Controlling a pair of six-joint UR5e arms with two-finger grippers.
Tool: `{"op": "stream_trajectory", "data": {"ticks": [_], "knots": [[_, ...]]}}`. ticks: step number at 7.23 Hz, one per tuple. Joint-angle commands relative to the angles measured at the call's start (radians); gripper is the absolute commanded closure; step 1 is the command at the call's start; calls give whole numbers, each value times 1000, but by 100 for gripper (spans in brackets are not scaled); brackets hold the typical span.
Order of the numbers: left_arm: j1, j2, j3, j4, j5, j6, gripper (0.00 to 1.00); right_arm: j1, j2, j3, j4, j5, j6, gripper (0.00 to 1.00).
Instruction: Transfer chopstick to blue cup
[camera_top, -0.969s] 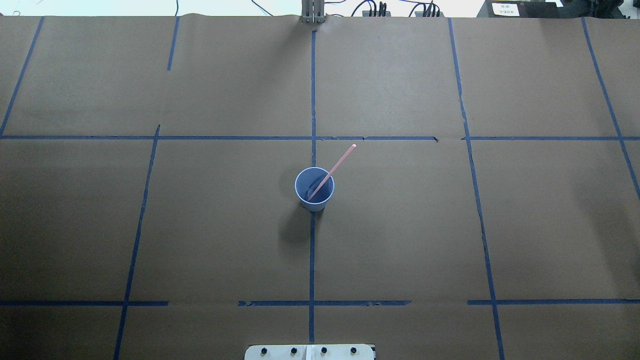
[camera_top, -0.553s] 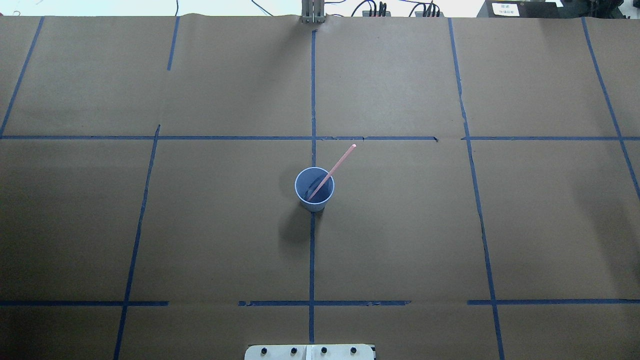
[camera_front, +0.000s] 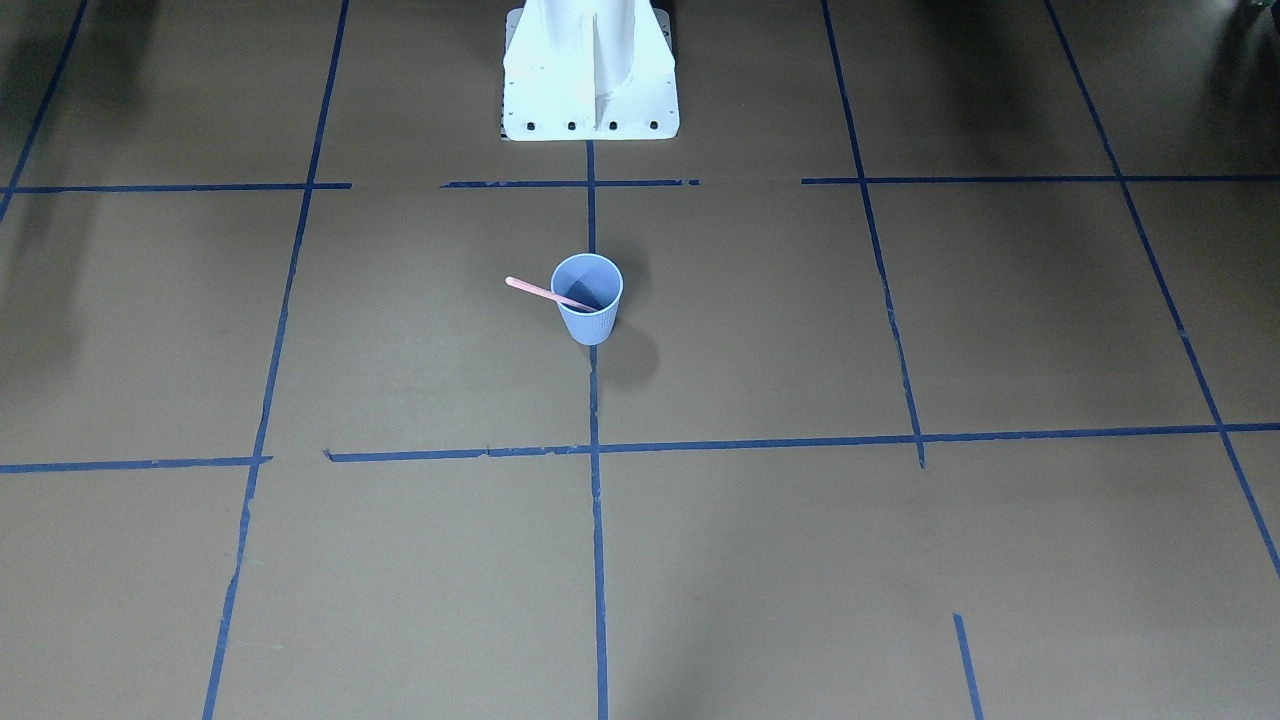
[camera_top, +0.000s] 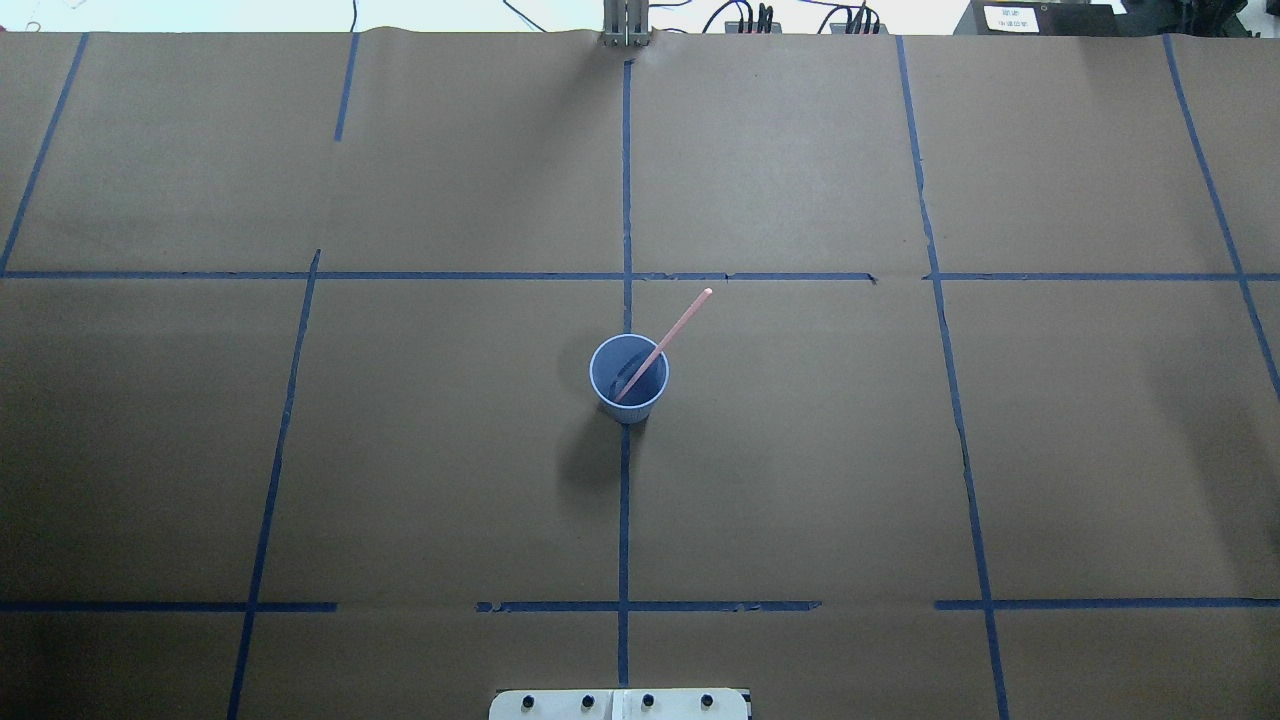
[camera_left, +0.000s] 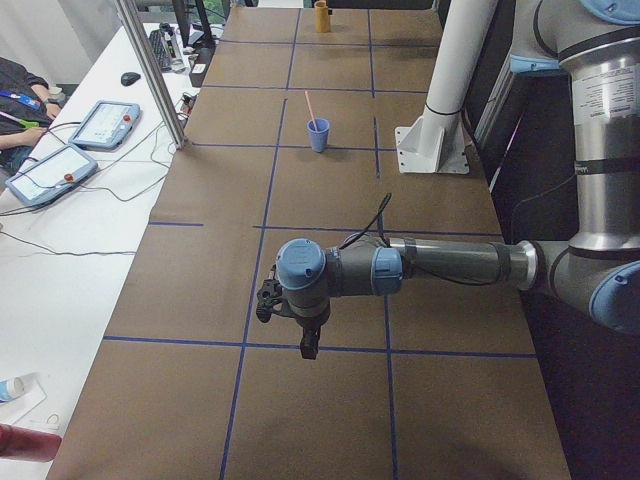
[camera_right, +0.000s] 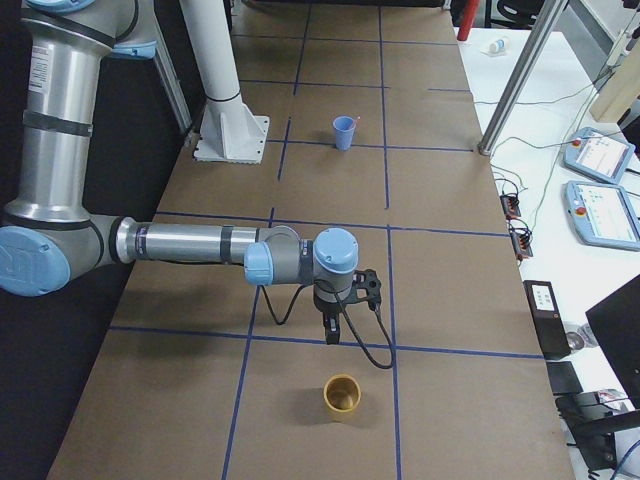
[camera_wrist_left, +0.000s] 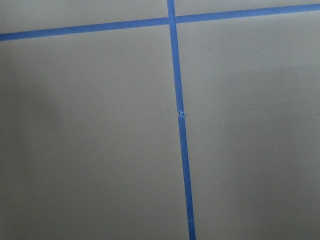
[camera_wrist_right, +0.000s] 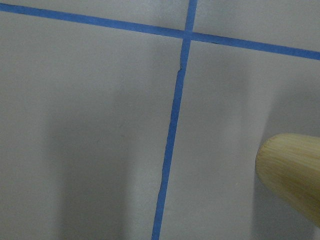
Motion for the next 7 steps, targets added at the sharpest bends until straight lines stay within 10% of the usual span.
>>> {"op": "stream_trajectory", "data": {"ticks": [1, 7], "knots": [[2, -1, -11, -4, 0, 0, 0, 0, 1, -15, 3, -1, 52, 0], [6, -35, -19, -4, 1, 0, 0, 4, -27, -11, 52, 2, 35, 0]]}}
